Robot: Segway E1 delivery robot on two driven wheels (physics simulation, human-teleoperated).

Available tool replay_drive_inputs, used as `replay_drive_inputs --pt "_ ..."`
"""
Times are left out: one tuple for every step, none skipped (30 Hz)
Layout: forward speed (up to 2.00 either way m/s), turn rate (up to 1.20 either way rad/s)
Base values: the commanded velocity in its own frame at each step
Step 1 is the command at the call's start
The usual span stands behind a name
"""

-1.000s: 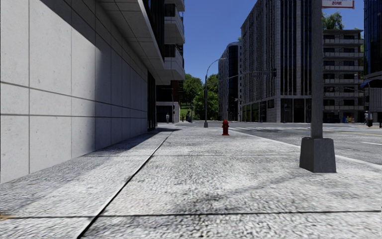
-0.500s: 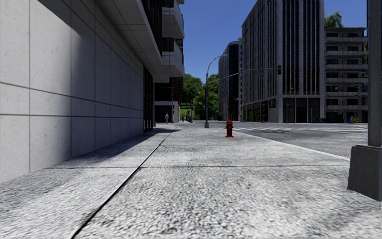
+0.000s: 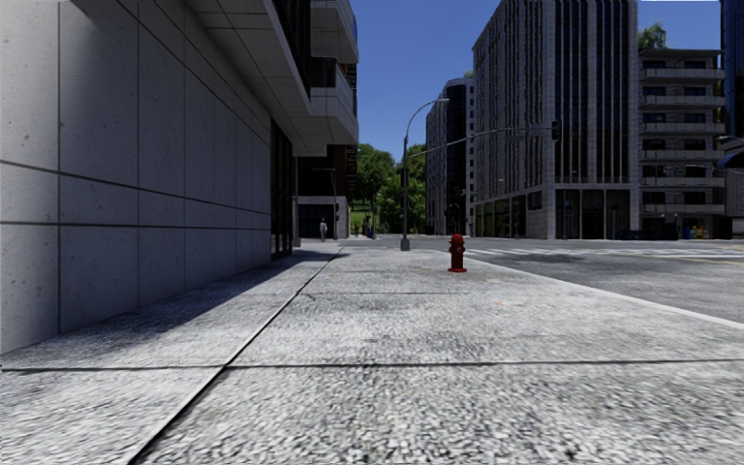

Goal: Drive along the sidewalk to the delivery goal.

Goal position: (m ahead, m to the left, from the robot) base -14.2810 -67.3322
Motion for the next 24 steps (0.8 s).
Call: replay_drive_inputs --pt "1.97 0.11" --pt "1.97 0.13" --pt "1.97 0.2" --pt "1.97 0.24" --pt "1.97 0.25" --pt "1.97 0.26" --pt "1.97 0.26" --pt "1.97 0.26" --pt "1.97 0.26" --pt "1.97 0.26" --pt "1.97 0.26" --pt "1.97 0.26" --pt "1.97 0.26" --pt "1.97 0.26" --pt "1.97 0.26" --pt "1.97 0.26" --pt "1.97 0.23" --pt "1.97 0.11" --pt "1.97 0.06" --pt "1.97 0.0" --pt "1.97 0.0" --pt "1.97 0.0" --pt "1.97 0.0" --pt "1.97 0.0"
